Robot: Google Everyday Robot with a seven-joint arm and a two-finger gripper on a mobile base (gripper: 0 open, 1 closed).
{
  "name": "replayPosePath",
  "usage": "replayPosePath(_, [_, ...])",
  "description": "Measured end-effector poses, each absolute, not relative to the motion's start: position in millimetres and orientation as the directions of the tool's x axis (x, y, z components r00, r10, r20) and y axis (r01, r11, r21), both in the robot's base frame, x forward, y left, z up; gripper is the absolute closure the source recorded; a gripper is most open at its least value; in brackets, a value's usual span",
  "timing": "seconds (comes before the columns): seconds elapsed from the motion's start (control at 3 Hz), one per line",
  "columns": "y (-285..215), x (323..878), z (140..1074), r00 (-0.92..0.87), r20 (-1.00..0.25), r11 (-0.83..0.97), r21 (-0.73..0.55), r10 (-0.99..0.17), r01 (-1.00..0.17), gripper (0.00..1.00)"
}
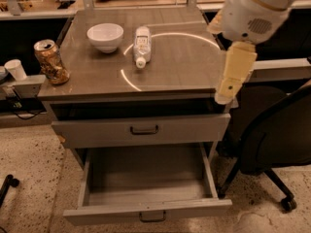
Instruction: Place orange can into middle drawer
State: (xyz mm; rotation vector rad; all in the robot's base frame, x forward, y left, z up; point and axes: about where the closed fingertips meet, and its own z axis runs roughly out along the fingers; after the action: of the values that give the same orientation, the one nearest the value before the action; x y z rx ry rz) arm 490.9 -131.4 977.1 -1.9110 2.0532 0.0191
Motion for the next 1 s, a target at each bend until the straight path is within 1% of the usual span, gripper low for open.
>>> replayPosePath(0.67, [19.3,577.6,981.7,0.235,-0.367,-0.145,-0.255,-0.9,-0.956,0.0])
replayPosePath(1.0, [68.7,598.0,986.3,0.301,-0.397,-0.188,-0.299,-0.867,-0.936,0.0])
